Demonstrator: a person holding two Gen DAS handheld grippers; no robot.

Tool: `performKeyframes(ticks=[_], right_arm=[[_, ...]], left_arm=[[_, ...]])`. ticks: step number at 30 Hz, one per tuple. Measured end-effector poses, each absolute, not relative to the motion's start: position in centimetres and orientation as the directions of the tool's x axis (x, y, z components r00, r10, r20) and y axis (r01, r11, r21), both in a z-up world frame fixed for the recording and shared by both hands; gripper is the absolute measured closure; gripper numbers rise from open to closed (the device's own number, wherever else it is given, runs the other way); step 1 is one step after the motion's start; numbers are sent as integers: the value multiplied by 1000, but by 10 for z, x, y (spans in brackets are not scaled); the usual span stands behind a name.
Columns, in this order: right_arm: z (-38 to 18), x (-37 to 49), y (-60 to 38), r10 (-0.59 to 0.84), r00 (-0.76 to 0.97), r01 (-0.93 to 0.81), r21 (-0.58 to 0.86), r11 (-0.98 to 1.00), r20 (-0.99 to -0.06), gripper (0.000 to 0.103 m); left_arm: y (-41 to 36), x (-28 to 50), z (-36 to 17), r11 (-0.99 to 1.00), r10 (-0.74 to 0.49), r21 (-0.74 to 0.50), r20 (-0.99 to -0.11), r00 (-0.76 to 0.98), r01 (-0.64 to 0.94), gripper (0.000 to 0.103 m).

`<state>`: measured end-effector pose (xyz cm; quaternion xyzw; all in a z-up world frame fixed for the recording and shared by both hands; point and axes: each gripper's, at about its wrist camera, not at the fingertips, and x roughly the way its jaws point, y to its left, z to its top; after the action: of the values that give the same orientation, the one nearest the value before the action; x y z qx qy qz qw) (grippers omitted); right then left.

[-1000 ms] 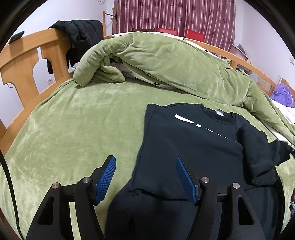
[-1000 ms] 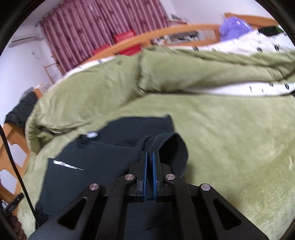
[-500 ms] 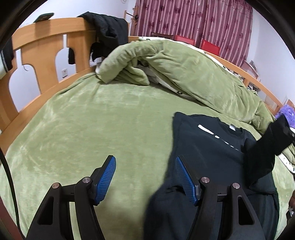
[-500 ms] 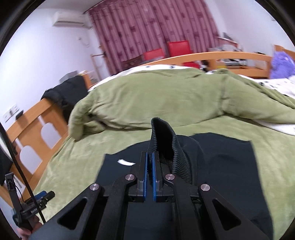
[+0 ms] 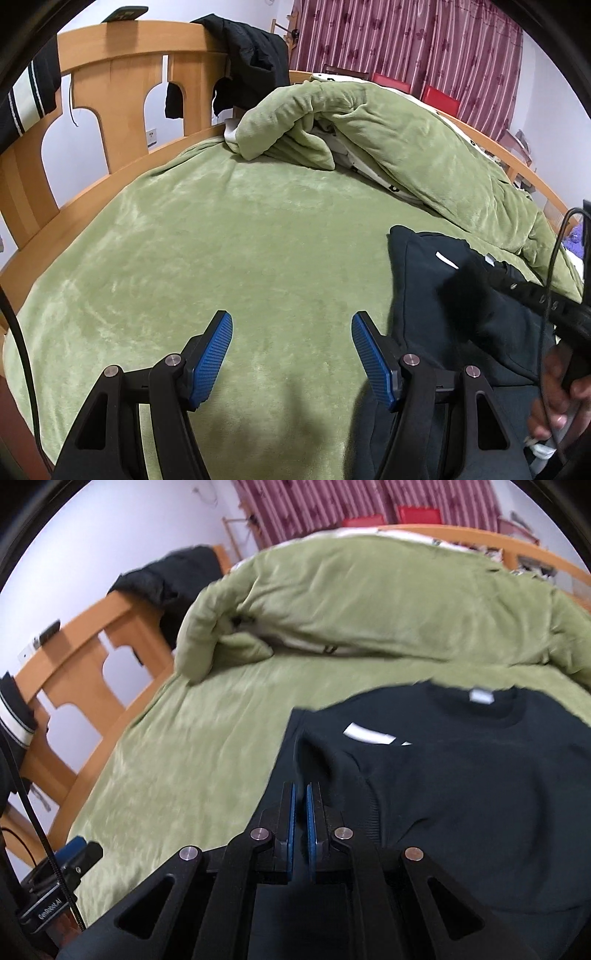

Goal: Fold small clothes
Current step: 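Fold the held sleeve across the sweatshirt body and open the right tool, then grasp the folded sleeve cuff with the left tool and adjust it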

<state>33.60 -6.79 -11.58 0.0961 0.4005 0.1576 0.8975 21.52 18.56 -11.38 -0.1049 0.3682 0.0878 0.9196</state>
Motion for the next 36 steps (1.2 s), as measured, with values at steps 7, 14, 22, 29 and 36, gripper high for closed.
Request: performKeyframes(ticks=[7, 14, 22, 29, 36], right_arm=[[-97, 319, -88, 343, 674, -229, 258, 939, -654, 65], [-88, 295, -187, 112, 735, -89, 68, 994, -669, 57], [-134, 255, -316, -120, 678, 113, -58, 992, -725, 56], [-161, 244, -379, -133, 650, 196, -5, 981, -749, 56], [-182, 254, -391, -117, 631, 193, 9, 981, -767, 56]], left_arm=[[172, 219, -110, 967, 68, -131, -692, 719, -218, 38], [137, 232, -110, 978, 37, -122, -700, 714, -171, 38], [81, 255, -127, 989, -24, -113, -743, 669, -90, 38], [45, 273, -141, 993, -71, -118, -758, 648, -30, 38], [44, 293, -169, 984, -98, -168, -791, 604, -60, 46]])
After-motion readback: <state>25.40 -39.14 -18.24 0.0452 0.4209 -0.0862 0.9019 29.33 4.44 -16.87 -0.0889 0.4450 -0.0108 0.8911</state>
